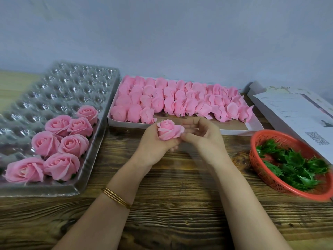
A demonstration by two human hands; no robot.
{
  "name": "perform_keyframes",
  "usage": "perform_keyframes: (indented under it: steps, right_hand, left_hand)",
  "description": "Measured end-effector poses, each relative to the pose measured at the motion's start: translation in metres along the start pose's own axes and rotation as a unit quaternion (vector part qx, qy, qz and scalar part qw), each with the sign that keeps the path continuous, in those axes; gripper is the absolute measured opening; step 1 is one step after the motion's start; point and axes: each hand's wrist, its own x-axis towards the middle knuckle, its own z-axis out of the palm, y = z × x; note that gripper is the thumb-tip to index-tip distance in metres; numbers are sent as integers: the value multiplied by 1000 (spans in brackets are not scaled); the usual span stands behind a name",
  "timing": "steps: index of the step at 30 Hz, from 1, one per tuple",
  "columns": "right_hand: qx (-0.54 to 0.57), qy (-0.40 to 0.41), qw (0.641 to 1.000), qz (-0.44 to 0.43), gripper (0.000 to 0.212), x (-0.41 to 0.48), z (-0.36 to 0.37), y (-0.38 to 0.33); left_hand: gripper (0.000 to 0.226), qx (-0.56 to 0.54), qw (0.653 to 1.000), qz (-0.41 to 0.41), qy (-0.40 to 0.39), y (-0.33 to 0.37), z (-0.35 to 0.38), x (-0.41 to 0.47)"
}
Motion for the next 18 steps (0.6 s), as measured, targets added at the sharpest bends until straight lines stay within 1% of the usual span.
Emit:
perform_keyframes:
  steps: [2, 3, 6, 9, 11, 15, 16, 18]
  right_hand:
    - [-10, 8, 1000, -3, 21, 2, 0, 3]
    - [-15, 7, 1000, -2, 19, 2, 0, 5]
    - [2, -1, 1000, 8, 20, 1, 5, 8]
    - [21, -18, 999, 17, 8, -1, 8, 9]
    - [16, -26, 999, 16, 9, -1, 8, 8]
    - [33, -44, 998, 17, 19, -3, 8, 1]
    - [45, -36, 998, 25, 20, -4, 9, 0]
    - [36, 7, 999, 38, 22, -2, 9, 0]
  left_hand:
    - [10, 28, 1000, 12, -6, -1, -1, 0]
    - [12, 36, 999, 12, -5, -1, 0, 0]
    - [15, 37, 999, 15, -4, -1, 1, -1]
    - [11, 45, 999, 20, -7, 1, 2, -3]
    - [11, 55, 998, 23, -6, 2, 1, -4]
    - [25, 66, 997, 28, 12, 4, 1, -6]
    - [25, 55, 998, 23, 20, 3, 1, -6]
    - [19, 21, 999, 6, 48, 2, 1, -5]
